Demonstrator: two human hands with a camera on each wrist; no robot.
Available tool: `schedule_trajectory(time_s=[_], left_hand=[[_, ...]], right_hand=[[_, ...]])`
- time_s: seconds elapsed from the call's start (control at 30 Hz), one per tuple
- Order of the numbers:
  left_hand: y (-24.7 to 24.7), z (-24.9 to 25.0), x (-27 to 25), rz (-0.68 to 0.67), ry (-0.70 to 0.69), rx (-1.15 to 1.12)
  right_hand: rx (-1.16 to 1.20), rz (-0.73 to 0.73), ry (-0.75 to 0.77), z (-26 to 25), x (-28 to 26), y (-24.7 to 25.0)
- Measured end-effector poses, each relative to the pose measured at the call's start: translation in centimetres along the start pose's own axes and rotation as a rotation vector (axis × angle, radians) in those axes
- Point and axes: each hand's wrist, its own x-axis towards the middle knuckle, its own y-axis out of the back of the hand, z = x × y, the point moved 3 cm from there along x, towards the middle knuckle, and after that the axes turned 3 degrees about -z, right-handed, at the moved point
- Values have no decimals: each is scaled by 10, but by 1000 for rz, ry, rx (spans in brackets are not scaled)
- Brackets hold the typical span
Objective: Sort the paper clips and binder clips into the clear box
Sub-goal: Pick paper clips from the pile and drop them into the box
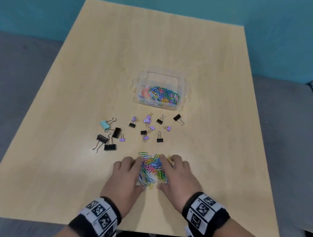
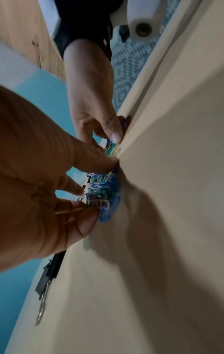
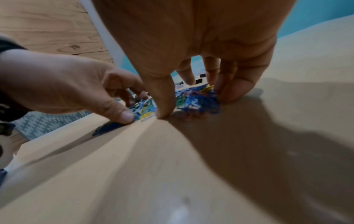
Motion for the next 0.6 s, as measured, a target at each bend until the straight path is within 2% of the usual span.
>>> schedule_trajectory(time_s=[0.23, 0.6], left_hand=[[7, 13, 33, -7, 21, -18], [13, 2, 32, 21, -31, 30]], right_hand=[[-73, 29, 35, -17, 21, 4], [-176, -24, 112, -18, 11, 25]])
